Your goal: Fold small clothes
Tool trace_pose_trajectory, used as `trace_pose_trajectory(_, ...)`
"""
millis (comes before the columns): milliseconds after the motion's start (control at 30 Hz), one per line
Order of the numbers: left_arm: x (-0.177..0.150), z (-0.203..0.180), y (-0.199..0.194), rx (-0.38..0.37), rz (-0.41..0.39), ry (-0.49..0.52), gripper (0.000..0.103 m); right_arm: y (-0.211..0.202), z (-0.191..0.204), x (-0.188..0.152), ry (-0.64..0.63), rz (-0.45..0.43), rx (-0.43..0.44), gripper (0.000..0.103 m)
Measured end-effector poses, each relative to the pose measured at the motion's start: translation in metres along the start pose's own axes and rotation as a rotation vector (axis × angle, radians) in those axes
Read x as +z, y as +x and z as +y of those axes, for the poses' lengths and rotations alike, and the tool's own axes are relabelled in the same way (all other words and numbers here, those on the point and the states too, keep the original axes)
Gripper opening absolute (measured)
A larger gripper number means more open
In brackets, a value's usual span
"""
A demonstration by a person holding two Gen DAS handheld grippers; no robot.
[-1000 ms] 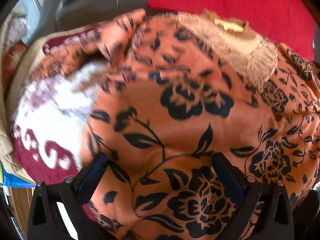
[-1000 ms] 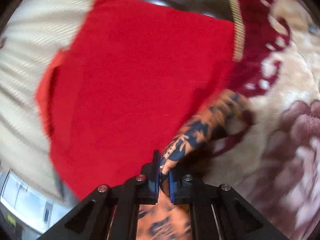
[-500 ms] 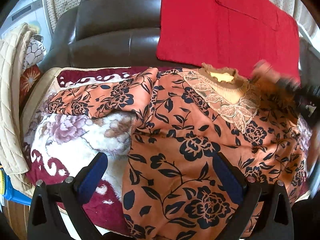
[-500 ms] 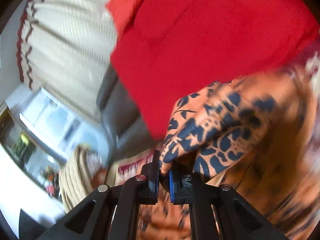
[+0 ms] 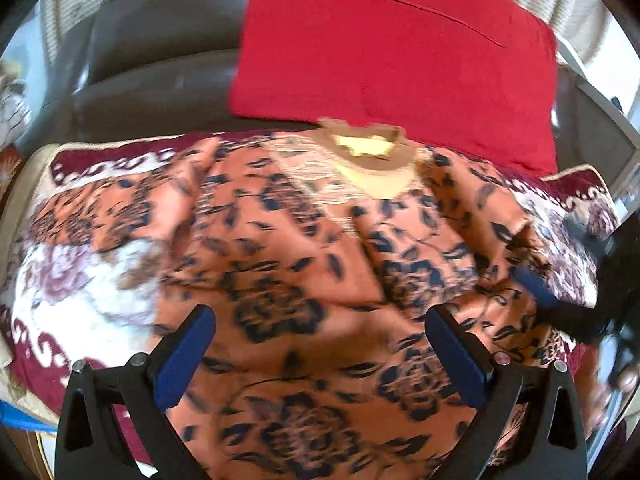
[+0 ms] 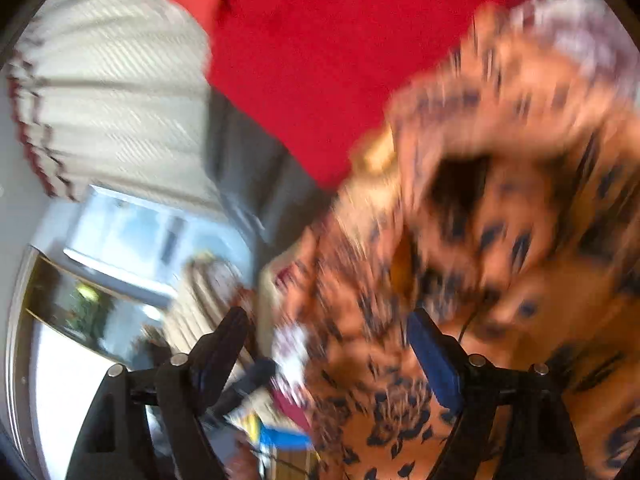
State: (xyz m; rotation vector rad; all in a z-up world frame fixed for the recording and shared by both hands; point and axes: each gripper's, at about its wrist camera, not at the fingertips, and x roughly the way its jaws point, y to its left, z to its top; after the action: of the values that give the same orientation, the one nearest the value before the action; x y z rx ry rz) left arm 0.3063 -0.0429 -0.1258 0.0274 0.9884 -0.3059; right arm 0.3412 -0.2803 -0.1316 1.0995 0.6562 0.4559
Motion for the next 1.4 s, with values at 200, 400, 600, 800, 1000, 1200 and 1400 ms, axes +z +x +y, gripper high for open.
trace_pose_trajectory(200, 0.004, -0.065, 0.044, 0.053, 0.006, 0.147, 0.103, -0.012, -0.016, 0.025, 0.060, -0.176, -0.035, 0.063)
trace_pose_trajectory(400, 0.012, -0.089, 0.069, 0.050, -0.011, 0.204, 0.064, -0.006, -0.030, 0.051, 0.100, -0.172, -0.159, 0.039)
trace_pose_trajectory(600, 0.031, -0.074, 0.075, 0.041, 0.003, 0.226, 0.010, 0.008, -0.033, 0.060, 0.128, -0.114, -0.232, 0.039)
trace_pose_trajectory(800, 0.062, -0.015, 0.035, 0.136, -0.116, 0.230, 0.009, 0.034, -0.032, 0.059, 0.100, -0.030, -0.293, 0.039)
trace_pose_trajectory(1000, 0.082, 0.072, 0.024, 0.162, -0.025, 0.135, 0.048, 0.076, 0.002, 0.044, -0.095, 0.014, -0.373, 0.041)
trace_pose_trajectory(1200, 0.067, 0.188, -0.002, 0.267, -0.043, -0.114, 0.054, 0.126, 0.012, 0.025, -0.185, 0.120, -0.413, 0.041)
trace_pose_trajectory(1400, 0.031, 0.299, -0.022, 0.311, -0.034, -0.441, 0.065, 0.141, 0.010, 0.007, -0.198, 0.169, -0.409, 0.041)
